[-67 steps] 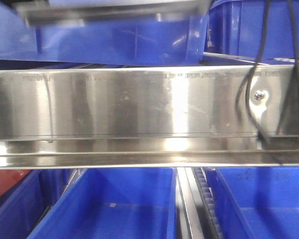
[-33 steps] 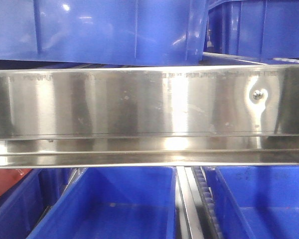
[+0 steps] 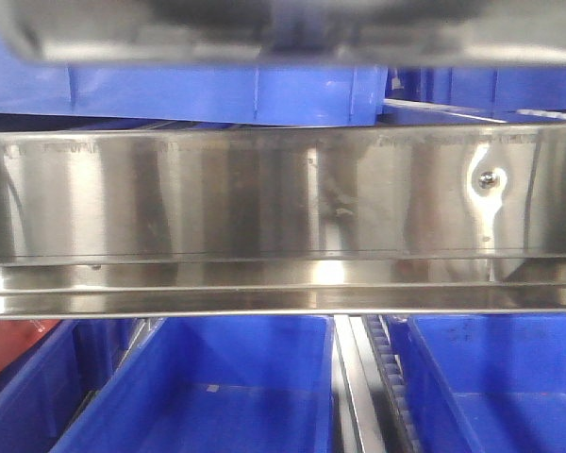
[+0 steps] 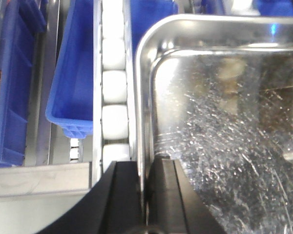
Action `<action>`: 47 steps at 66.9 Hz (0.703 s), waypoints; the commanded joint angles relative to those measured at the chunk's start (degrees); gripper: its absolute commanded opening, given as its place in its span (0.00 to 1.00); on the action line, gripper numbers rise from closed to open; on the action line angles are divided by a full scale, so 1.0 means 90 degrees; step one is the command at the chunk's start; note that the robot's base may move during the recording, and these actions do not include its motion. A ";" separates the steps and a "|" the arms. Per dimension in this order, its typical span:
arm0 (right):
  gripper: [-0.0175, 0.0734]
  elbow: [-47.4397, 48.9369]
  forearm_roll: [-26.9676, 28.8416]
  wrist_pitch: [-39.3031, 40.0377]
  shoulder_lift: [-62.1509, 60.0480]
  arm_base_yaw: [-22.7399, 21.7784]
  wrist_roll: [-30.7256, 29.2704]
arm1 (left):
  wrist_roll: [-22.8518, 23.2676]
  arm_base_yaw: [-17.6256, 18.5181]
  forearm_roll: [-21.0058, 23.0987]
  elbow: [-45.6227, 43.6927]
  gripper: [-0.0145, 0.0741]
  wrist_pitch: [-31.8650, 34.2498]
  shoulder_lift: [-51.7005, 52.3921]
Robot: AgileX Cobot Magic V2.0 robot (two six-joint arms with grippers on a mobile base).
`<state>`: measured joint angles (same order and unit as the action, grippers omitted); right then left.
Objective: Stack silver trays without gaps
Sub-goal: 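Lift the held silver tray up and pull it off the shelf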
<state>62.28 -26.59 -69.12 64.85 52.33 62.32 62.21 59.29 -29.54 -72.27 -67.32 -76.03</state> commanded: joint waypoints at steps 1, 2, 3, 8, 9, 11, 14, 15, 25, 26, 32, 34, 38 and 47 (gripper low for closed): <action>0.18 0.0053 -0.0110 0.0509 -0.0054 0.0087 0.0017 | 0.0014 0.0216 0.0089 0.0096 0.15 0.0454 0.0173; 0.18 0.0053 -0.0110 0.0509 -0.0054 0.0087 0.0017 | 0.0047 0.0232 0.0089 0.0135 0.15 0.0455 0.0227; 0.18 0.0053 -0.0110 0.0509 -0.0054 0.0087 0.0017 | 0.0093 0.0246 0.0089 0.0162 0.15 0.0467 0.0265; 0.18 0.0053 -0.0110 0.0509 -0.0054 0.0087 0.0017 | 0.0160 0.0260 0.0089 0.0312 0.15 0.0466 0.0474; 0.18 0.0053 -0.0110 0.0509 -0.0054 0.0087 0.0017 | 0.0160 0.0260 0.0089 0.0351 0.15 0.0466 0.0538; 0.18 0.0053 -0.0110 0.0509 -0.0054 0.0087 0.0017 | 0.0160 0.0260 0.0089 0.0388 0.15 0.0466 0.0589; 0.18 0.0053 -0.0110 0.0540 -0.0054 0.0087 0.0017 | 0.0160 0.0260 0.0089 0.0448 0.15 0.0499 0.0672; 0.18 0.0053 -0.0110 0.0540 -0.0054 0.0087 0.0017 | 0.0160 0.0260 0.0089 0.0443 0.15 0.0513 0.0680; 0.18 0.0053 -0.0110 0.0593 -0.0054 0.0087 0.0017 | 0.0160 0.0260 0.0064 0.0454 0.15 0.0597 0.0680; 0.18 0.0053 -0.0110 0.0579 -0.0054 0.0087 0.0017 | 0.0160 0.0260 0.0050 0.0454 0.15 0.0597 0.0680; 0.18 0.0053 -0.0110 0.0549 -0.0054 0.0087 0.0017 | 0.0160 0.0260 0.0010 0.0454 0.15 0.0658 0.0680; 0.18 0.0053 -0.0110 0.0549 -0.0054 0.0087 0.0017 | 0.0160 0.0260 -0.0009 0.0454 0.15 0.0686 0.0680; 0.18 0.0053 -0.0110 0.0549 -0.0054 0.0087 0.0017 | 0.0160 0.0260 -0.0007 0.0454 0.15 0.0734 0.0680; 0.18 0.0053 -0.0110 0.0549 -0.0054 0.0087 0.0017 | 0.0160 0.0260 -0.0007 0.0454 0.15 0.0744 0.0680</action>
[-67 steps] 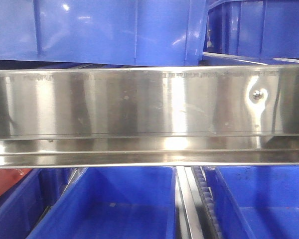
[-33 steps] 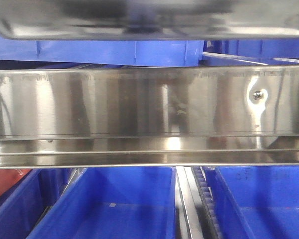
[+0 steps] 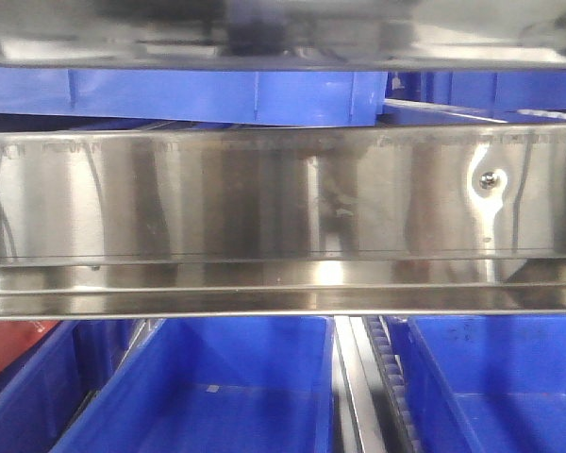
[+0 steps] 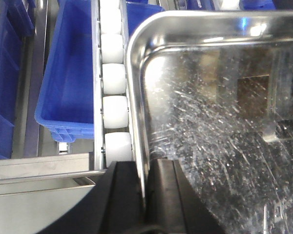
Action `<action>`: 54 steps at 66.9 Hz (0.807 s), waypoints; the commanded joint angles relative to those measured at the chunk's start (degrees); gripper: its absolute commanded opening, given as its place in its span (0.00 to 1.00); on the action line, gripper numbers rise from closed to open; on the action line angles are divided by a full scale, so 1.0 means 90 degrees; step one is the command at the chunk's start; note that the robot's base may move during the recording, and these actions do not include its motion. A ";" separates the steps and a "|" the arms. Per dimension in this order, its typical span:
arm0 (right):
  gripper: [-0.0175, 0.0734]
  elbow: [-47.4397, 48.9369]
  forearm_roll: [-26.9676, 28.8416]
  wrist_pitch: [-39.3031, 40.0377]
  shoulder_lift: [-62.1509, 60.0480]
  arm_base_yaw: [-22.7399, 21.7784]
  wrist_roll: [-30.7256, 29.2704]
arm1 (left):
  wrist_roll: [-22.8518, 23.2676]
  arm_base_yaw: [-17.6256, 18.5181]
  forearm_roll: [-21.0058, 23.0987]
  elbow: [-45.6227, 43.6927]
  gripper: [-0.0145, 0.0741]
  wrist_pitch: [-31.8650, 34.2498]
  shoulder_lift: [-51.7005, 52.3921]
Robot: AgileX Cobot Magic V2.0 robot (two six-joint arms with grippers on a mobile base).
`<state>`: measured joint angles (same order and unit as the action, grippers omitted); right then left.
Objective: Stack silver trays without gaps
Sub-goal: 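Lift the held silver tray up and pull it off the shelf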
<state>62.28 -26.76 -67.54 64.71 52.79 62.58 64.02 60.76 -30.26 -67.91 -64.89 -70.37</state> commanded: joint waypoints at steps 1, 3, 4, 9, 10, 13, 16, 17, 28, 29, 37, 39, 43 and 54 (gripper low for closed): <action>0.18 0.0053 -0.0092 0.0373 -0.0039 0.0036 -0.0013 | -0.0041 0.0097 0.0073 -0.0030 0.15 0.0474 0.0051; 0.18 0.0053 -0.0092 0.0373 -0.0039 0.0036 -0.0013 | -0.0041 0.0097 0.0073 -0.0030 0.15 0.0474 0.0051; 0.18 0.0053 -0.0092 0.0373 -0.0039 0.0036 -0.0013 | -0.0041 0.0097 0.0073 -0.0030 0.15 0.0474 0.0051; 0.18 0.0053 -0.0092 0.0388 -0.0039 0.0036 -0.0013 | -0.0041 0.0097 0.0073 -0.0030 0.15 0.0474 0.0051; 0.18 0.0053 -0.0092 0.0400 -0.0039 0.0036 -0.0013 | -0.0041 0.0097 0.0073 -0.0030 0.15 0.0474 0.0051; 0.18 0.0053 -0.0092 0.0414 -0.0039 0.0036 -0.0013 | -0.0041 0.0097 0.0055 -0.0030 0.15 0.0471 0.0051; 0.18 0.0053 -0.0092 0.0414 -0.0039 0.0036 -0.0013 | -0.0041 0.0097 0.0023 -0.0030 0.15 0.0471 0.0051; 0.18 0.0053 -0.0092 0.0414 -0.0039 0.0036 -0.0013 | -0.0041 0.0097 -0.0009 -0.0030 0.15 0.0471 0.0051; 0.18 0.0053 -0.0092 0.0414 -0.0039 0.0036 -0.0013 | -0.0041 0.0097 -0.0240 -0.0030 0.15 0.0471 0.0051; 0.18 0.0053 -0.0092 0.0414 -0.0039 0.0036 -0.0013 | -0.0041 0.0097 -0.0272 -0.0030 0.15 0.0471 0.0051; 0.18 0.0053 -0.0092 0.0414 -0.0039 0.0036 -0.0013 | -0.0041 0.0097 -0.0552 -0.0030 0.15 0.0471 0.0051; 0.18 0.0053 -0.0092 0.0414 -0.0039 0.0036 -0.0013 | -0.0041 0.0097 -0.0630 -0.0030 0.15 0.0471 0.0051; 0.18 0.0053 -0.0092 0.0414 -0.0039 0.0036 -0.0013 | -0.0041 0.0097 -0.0802 -0.0030 0.15 0.0471 0.0051; 0.18 0.0053 -0.0092 0.0414 -0.0039 0.0036 -0.0013 | -0.0041 0.0097 -0.1477 -0.0030 0.15 0.0471 0.0051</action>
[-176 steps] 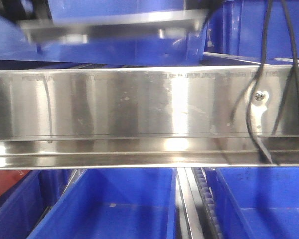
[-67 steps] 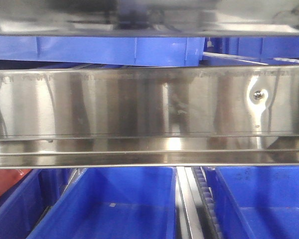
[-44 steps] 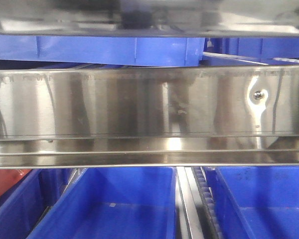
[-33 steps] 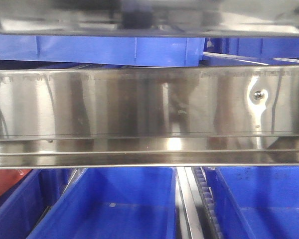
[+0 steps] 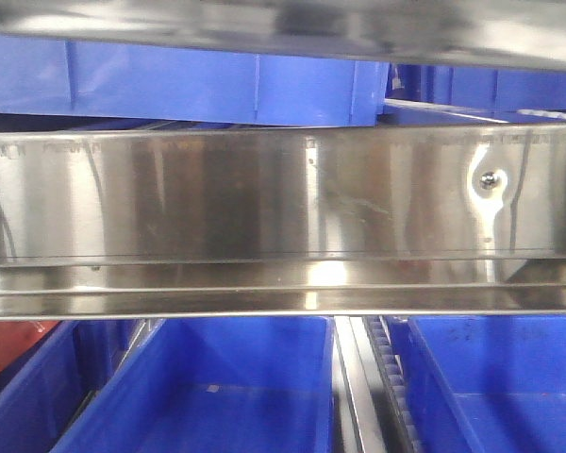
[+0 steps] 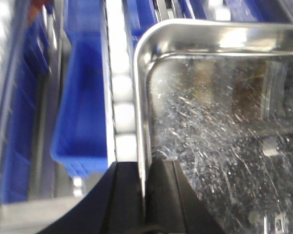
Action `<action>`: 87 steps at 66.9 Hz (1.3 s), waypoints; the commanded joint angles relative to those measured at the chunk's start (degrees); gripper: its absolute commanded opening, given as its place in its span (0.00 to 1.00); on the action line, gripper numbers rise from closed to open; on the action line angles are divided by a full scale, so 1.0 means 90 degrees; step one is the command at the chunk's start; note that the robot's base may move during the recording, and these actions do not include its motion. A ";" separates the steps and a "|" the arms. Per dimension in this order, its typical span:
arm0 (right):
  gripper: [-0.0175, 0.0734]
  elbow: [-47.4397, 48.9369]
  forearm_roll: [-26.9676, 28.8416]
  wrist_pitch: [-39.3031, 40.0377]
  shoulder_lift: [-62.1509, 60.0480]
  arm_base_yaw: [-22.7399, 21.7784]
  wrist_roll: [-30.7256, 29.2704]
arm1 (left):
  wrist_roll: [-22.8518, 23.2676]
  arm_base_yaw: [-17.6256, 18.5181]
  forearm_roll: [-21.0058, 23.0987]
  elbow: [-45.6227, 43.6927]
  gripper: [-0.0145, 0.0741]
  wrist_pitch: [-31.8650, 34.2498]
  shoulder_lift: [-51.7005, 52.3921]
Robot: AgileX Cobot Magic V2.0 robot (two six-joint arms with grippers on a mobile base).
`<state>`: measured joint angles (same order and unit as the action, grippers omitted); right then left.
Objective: Stack silver trays without gaps
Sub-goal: 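Lift the held silver tray up and pull it off the shelf, then hold the tray with both grippers while the base drives to another rack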
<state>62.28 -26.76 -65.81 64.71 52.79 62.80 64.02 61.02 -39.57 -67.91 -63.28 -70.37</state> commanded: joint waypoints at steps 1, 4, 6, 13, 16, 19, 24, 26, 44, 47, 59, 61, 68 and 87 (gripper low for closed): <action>0.18 0.0053 -0.0092 0.0222 -0.0039 0.0036 -0.0037 | -0.0041 0.0067 -0.0506 -0.0030 0.15 0.0293 0.0051; 0.18 0.0053 -0.0092 0.0222 -0.0039 0.0036 -0.0037 | -0.0041 0.0067 -0.0700 -0.0030 0.15 0.0299 0.0051; 0.18 0.0053 -0.0092 0.0222 -0.0039 0.0036 -0.0037 | -0.0041 0.0067 -0.0812 -0.0030 0.15 0.0299 0.0051; 0.18 0.0053 -0.0092 0.0235 -0.0039 0.0036 -0.0037 | -0.0041 0.0067 -0.1240 -0.0030 0.15 0.0299 0.0051; 0.18 0.0053 -0.0092 0.0235 -0.0039 0.0036 -0.0037 | -0.0041 0.0067 -0.1408 -0.0030 0.15 0.0299 0.0051; 0.18 0.0053 -0.0092 0.0235 -0.0039 0.0036 -0.0037 | -0.0041 0.0067 -0.1559 -0.0030 0.15 0.0299 0.0051; 0.18 0.0053 -0.0092 0.0235 -0.0039 0.0036 -0.0037 | -0.0041 0.0067 -0.1744 -0.0030 0.15 0.0299 0.0051; 0.18 0.0053 -0.0092 0.0235 -0.0039 0.0036 -0.0037 | -0.0041 0.0067 -0.1818 -0.0030 0.15 0.0299 0.0051; 0.18 0.0053 -0.0092 0.0248 -0.0039 0.0036 -0.0037 | -0.0041 0.0067 -0.2006 -0.0030 0.15 0.0309 0.0051; 0.18 0.0053 -0.0092 0.0248 -0.0039 0.0036 -0.0037 | -0.0041 0.0067 -0.2006 -0.0030 0.15 0.0309 0.0051; 0.18 0.0053 -0.0092 0.0248 -0.0039 0.0036 -0.0037 | -0.0041 0.0067 -0.2006 -0.0030 0.15 0.0309 0.0051; 0.18 0.0053 -0.0092 0.0248 -0.0039 0.0036 -0.0037 | -0.0041 0.0067 -0.2006 -0.0030 0.15 0.0309 0.0051; 0.18 0.0053 -0.0092 0.0248 -0.0039 0.0036 -0.0037 | -0.0041 0.0067 -0.2006 -0.0030 0.15 0.0309 0.0051; 0.18 0.0053 -0.0092 0.0264 -0.0039 0.0036 -0.0037 | -0.0041 0.0067 -0.2006 -0.0030 0.15 0.0309 0.0051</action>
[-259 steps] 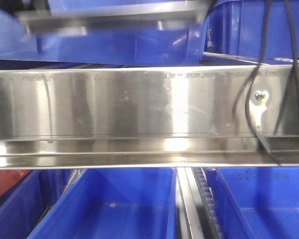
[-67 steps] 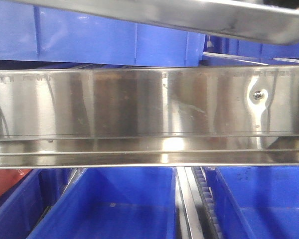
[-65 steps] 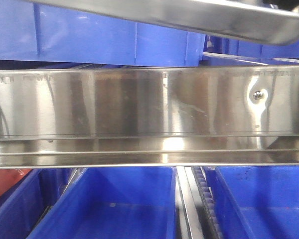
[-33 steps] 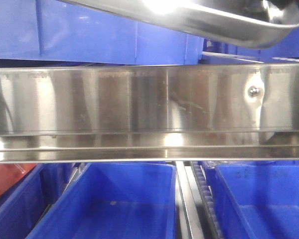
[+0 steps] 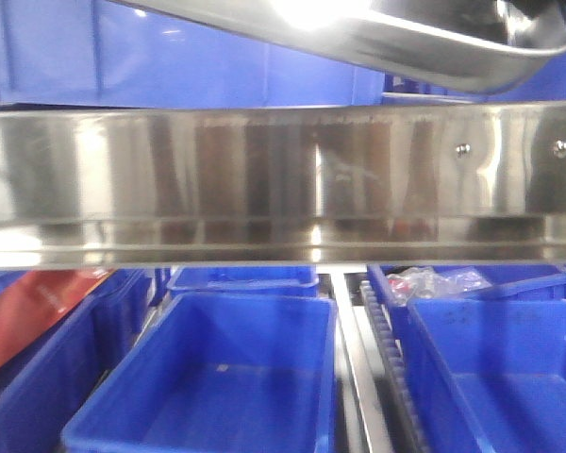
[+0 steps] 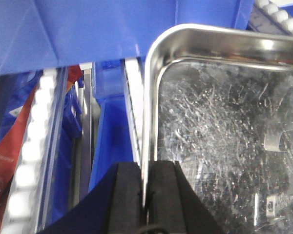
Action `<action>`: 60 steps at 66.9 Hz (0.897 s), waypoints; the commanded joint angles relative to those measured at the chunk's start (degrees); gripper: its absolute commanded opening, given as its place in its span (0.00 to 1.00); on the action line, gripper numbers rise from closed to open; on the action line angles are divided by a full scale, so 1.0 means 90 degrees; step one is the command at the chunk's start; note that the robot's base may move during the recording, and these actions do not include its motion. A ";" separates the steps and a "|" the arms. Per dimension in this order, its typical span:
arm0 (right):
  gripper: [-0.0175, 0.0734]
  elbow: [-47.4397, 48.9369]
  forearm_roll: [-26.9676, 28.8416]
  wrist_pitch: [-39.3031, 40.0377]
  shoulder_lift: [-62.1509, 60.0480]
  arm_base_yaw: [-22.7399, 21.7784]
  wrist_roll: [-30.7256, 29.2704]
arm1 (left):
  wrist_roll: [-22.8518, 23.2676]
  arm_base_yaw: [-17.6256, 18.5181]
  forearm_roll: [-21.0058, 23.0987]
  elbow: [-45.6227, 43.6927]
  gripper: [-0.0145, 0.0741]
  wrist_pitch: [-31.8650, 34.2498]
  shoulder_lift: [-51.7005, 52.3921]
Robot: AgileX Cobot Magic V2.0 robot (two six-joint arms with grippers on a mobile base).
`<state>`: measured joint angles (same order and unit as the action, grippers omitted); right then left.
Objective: Stack silver trays without gaps
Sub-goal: 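Hold the tray with both grippers while the base drives to another rack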
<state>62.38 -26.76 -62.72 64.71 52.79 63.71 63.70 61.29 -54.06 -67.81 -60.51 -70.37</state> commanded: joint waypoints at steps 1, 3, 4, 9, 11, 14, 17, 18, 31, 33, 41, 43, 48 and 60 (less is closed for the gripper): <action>0.18 0.0041 -0.0092 -0.0080 -0.0039 0.0036 -0.0138 | -0.0004 0.0037 -0.0395 -0.0041 0.15 0.0002 0.0051; 0.18 0.0041 -0.0092 -0.0080 -0.0039 0.0036 -0.0138 | -0.0004 0.0037 -0.0395 -0.0041 0.15 0.0002 0.0051; 0.18 0.0041 -0.0092 -0.0080 -0.0039 0.0036 -0.0138 | -0.0004 0.0037 -0.0395 -0.0041 0.15 0.0002 0.0051; 0.18 0.0041 -0.0092 -0.0080 -0.0039 0.0036 -0.0138 | -0.0004 0.0037 -0.0395 -0.0041 0.15 0.0002 0.0051; 0.18 0.0041 -0.0092 -0.0080 -0.0039 0.0036 -0.0138 | -0.0004 0.0037 -0.0395 -0.0041 0.15 0.0002 0.0051; 0.18 0.0041 -0.0092 -0.0080 -0.0039 0.0036 -0.0138 | -0.0004 0.0037 -0.0395 -0.0041 0.15 0.0002 0.0051; 0.18 0.0041 -0.0092 -0.0080 -0.0039 0.0036 -0.0138 | -0.0004 0.0037 -0.0395 -0.0041 0.15 0.0002 0.0051; 0.18 0.0041 -0.0092 -0.0080 -0.0039 0.0036 -0.0138 | -0.0004 0.0037 -0.0395 -0.0041 0.15 0.0002 0.0051; 0.18 0.0041 -0.0092 -0.0080 -0.0039 0.0036 -0.0138 | -0.0004 0.0037 -0.0395 -0.0041 0.15 0.0002 0.0051; 0.18 0.0041 -0.0092 -0.0080 -0.0039 0.0036 -0.0138 | -0.0004 0.0037 -0.0395 -0.0041 0.15 0.0002 0.0051; 0.18 0.0041 -0.0092 -0.0080 -0.0039 0.0036 -0.0138 | -0.0004 0.0037 -0.0395 -0.0041 0.15 0.0002 0.0051; 0.18 0.0041 -0.0092 -0.0066 -0.0039 0.0036 -0.0138 | -0.0004 0.0037 -0.0395 -0.0041 0.15 0.0002 0.0051; 0.18 0.0041 -0.0092 -0.0055 -0.0039 0.0036 -0.0138 | -0.0004 0.0037 -0.0395 -0.0041 0.15 0.0002 0.0051; 0.18 0.0041 -0.0092 0.0008 -0.0039 0.0036 -0.0138 | -0.0004 0.0037 -0.0395 -0.0041 0.15 0.0002 0.0051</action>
<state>62.38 -26.76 -62.74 64.71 52.79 63.71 63.70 61.59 -54.30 -67.81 -60.48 -70.37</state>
